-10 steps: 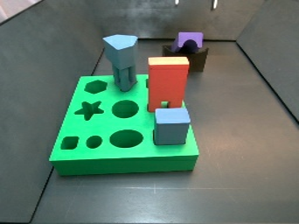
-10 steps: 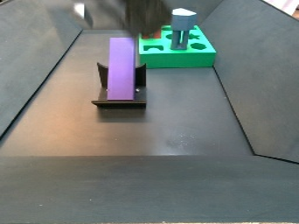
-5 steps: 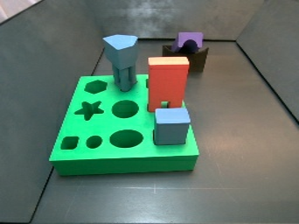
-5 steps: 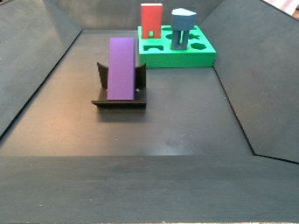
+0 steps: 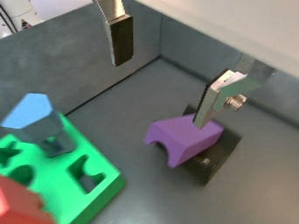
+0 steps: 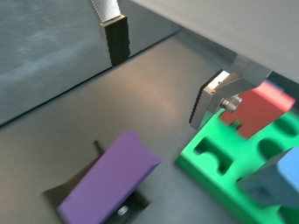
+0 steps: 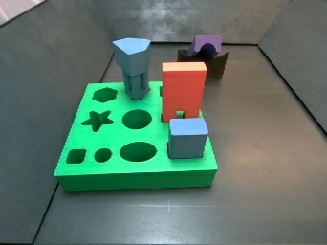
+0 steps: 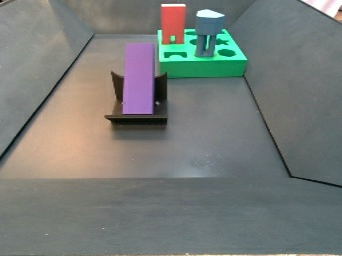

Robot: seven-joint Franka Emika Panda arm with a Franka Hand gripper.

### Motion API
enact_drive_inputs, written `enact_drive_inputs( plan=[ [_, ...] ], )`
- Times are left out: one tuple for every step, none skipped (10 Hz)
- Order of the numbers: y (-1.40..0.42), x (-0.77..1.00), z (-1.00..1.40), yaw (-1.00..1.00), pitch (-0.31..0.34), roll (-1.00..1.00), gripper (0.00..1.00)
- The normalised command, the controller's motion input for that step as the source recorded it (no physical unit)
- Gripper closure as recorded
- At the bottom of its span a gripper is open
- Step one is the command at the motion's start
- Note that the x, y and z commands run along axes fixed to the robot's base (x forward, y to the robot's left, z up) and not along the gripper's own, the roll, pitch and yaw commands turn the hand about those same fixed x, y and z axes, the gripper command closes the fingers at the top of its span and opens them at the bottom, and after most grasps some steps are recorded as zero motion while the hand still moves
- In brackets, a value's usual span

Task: Pick up the arch object. Move up. Place the arch object on the fixture. Regrasp the arch object. Rotate the arch object. Move to above the board. Insert the arch object.
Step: Regrasp the arch object.

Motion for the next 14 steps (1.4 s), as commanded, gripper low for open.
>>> enact_drive_inputs(
  plan=[
    [-0.02,0.0,0.01,0.03,-0.011,1.0,0.0],
    [-0.02,0.0,0.0,0.03,-0.006,1.0,0.0],
    [-0.02,0.0,0.0,0.03,0.0,1.0,0.0],
    [-0.02,0.02,0.0,0.03,0.006,1.0,0.0],
    [-0.02,0.03,-0.01,0.03,0.015,1.0,0.0],
    [-0.03,0.05,0.0,0.04,0.029,1.0,0.0],
    [-0.03,0.06,0.0,0.04,0.043,1.0,0.0],
    [-0.03,0.07,0.0,0.04,0.059,1.0,0.0],
    [-0.04,0.08,-0.01,0.05,0.081,1.0,0.0],
    [-0.04,0.1,0.0,0.06,0.116,1.0,0.0],
    [-0.05,0.1,-0.01,0.08,0.147,1.0,0.0],
    [-0.05,0.11,-0.01,0.12,0.19,1.0,0.0],
    [-0.05,0.11,-0.01,0.14,0.196,0.91,0.0],
    [-0.05,0.11,-0.01,0.17,0.18,0.65,0.0]
  ],
)
